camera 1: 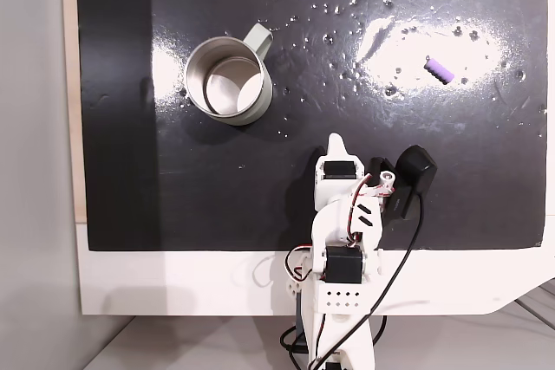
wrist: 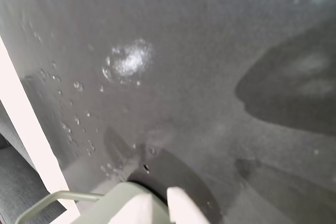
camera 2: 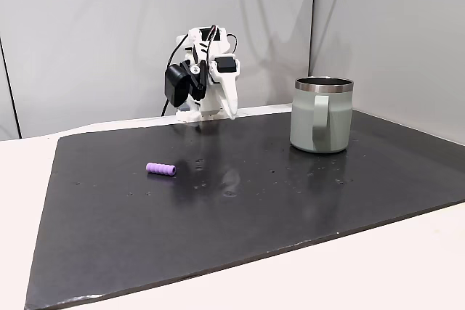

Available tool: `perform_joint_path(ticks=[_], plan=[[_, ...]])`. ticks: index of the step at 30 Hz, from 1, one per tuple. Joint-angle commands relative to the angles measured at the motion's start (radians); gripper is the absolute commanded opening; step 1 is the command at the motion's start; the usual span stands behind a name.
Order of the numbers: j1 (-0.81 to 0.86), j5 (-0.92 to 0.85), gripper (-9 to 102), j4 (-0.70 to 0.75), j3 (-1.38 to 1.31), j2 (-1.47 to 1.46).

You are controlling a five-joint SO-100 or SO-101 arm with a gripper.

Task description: Grasp a pengrip and put it in the cup.

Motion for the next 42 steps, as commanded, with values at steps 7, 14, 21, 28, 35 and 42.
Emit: perform_joint_path(ticks=[7,14,21,28,35,42], plan=[[0.003,-0.057,0,0.015,-0.061,0.012],[0.095,-0.098,0,0.055,-0.399,-0.327],[0.13,-0.097,0,0.164,-0.833,-0.644],[0.199,-0.077,0,0.276,-1.186,-0.956],[0.275,-0.029,0,0.347,-1.408,-1.212],[0.308,0.032,1,0.443,-1.618,-1.465]])
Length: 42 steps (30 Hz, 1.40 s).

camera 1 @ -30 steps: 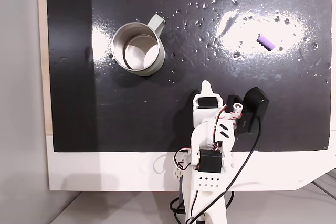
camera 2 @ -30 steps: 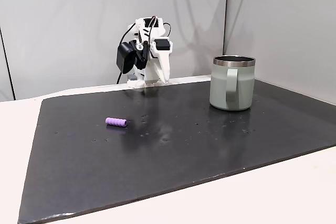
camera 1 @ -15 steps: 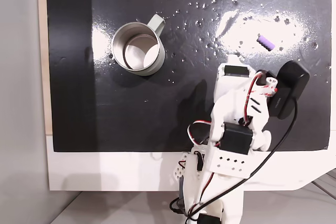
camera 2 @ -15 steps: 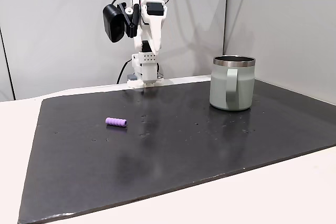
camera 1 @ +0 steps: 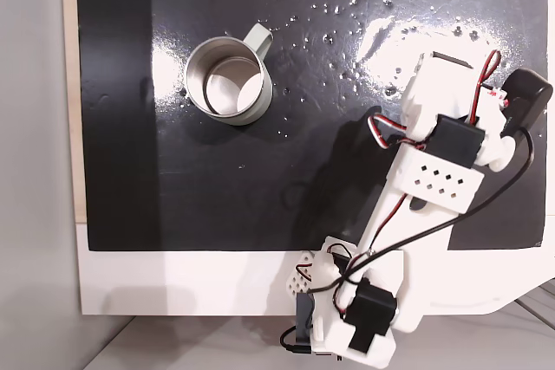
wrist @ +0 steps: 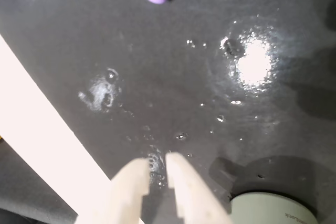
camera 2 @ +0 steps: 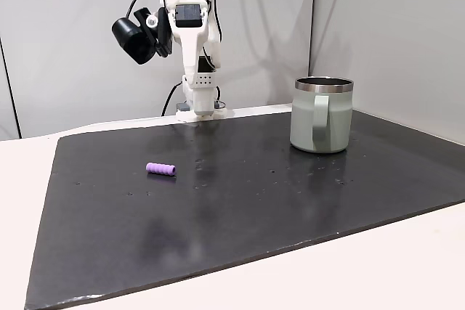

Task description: Grasp a pengrip and put it in the cup.

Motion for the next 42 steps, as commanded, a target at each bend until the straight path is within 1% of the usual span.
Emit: perform_joint_path(ticks=[1,5,7,18,32,42], plan=[[0.006,0.029,4,0.046,-0.14,-0.083],[0.006,0.067,17,0.071,-0.192,-0.173],[0.006,0.089,20,0.071,-0.204,-0.204],[0.089,0.196,19,0.08,-0.233,-0.356],[0.114,0.21,19,0.058,-0.29,-0.503],[0.129,0.21,19,0.091,-0.422,-0.638]])
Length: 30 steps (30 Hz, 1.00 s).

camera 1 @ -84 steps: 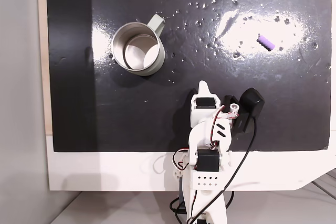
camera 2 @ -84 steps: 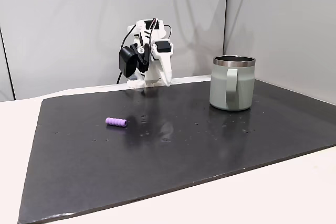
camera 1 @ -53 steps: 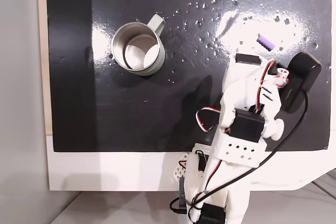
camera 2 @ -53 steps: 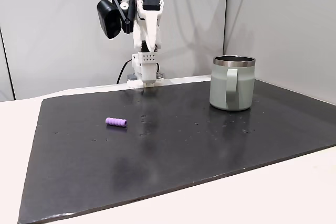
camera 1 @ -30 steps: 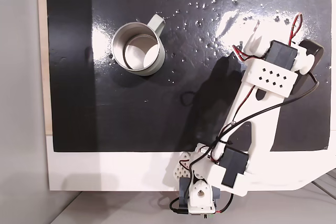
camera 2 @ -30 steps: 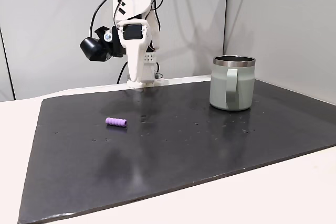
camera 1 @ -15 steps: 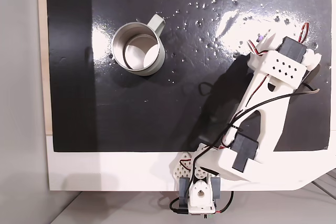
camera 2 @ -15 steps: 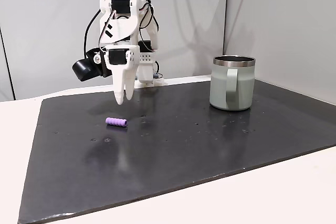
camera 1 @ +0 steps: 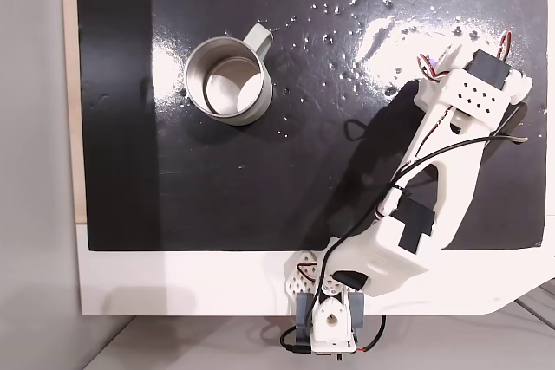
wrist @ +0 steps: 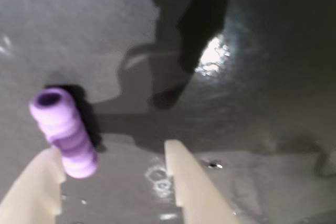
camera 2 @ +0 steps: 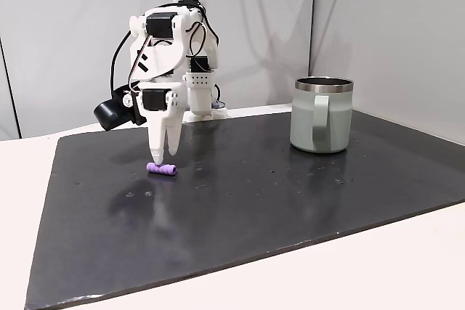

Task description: Grasp a pengrip and put it in the cup.

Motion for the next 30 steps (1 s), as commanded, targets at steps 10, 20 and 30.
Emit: perform_joint_path(ticks=[10,20,30], plan=[[0.021,-0.006,18,0.038,-0.207,-0.112],[0.021,-0.009,0,0.043,-0.23,-0.13],[-0.021,0.051,0,0.288,-0.586,-0.101]])
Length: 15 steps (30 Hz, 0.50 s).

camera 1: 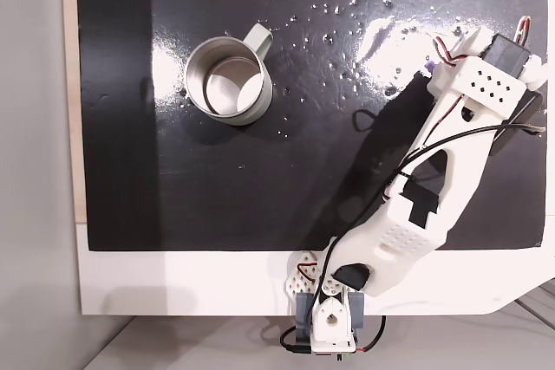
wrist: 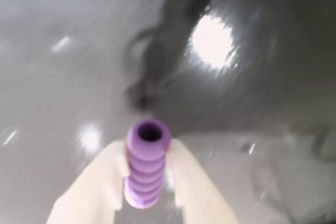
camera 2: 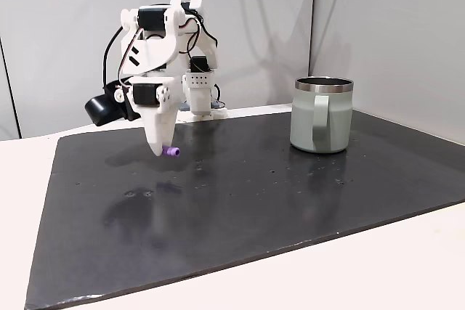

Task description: Grasp a pengrip and put it in the cup.

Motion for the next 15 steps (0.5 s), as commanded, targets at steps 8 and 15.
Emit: perform_joint_path(ticks=[8,15], plan=[[-0.221,-0.002,0,0.078,-0.127,0.354],[-0.52,-0.135,0,0.031,-0.052,0.529]])
